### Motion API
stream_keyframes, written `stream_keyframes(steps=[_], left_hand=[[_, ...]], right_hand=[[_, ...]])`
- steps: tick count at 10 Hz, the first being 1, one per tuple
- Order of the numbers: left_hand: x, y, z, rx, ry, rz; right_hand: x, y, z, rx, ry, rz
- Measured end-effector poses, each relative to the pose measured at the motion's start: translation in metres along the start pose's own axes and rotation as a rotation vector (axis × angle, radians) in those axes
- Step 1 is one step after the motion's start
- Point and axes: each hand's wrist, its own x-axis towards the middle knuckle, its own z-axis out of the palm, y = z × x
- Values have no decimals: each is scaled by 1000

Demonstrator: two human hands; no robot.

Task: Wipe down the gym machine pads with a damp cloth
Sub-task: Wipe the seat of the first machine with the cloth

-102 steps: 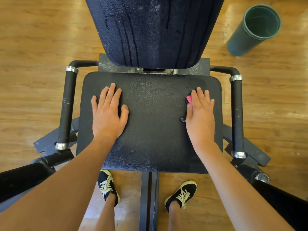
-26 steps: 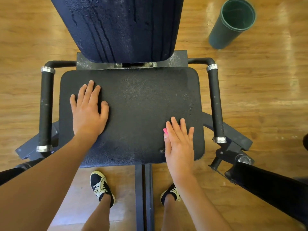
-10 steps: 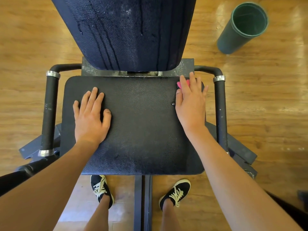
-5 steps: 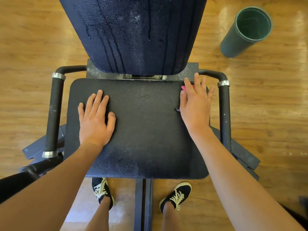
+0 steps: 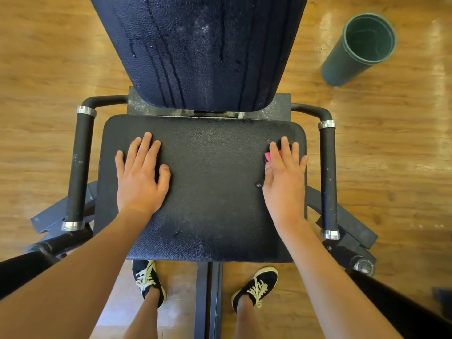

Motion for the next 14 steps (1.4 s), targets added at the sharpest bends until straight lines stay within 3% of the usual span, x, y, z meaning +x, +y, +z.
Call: stream_keyframes(steps=[3, 7, 11, 14], left_hand=[[1, 1, 1, 4, -1, -6], [0, -4, 0, 6, 7, 2], [1, 3, -4, -8, -14, -8], [1, 0, -1, 0, 5, 3]], right_hand=[[43, -3, -5, -30, 18, -20], [-41, 4, 7, -41, -2, -19], [-2, 1, 3, -55, 18, -41], [-77, 6, 5, -60, -43, -20]])
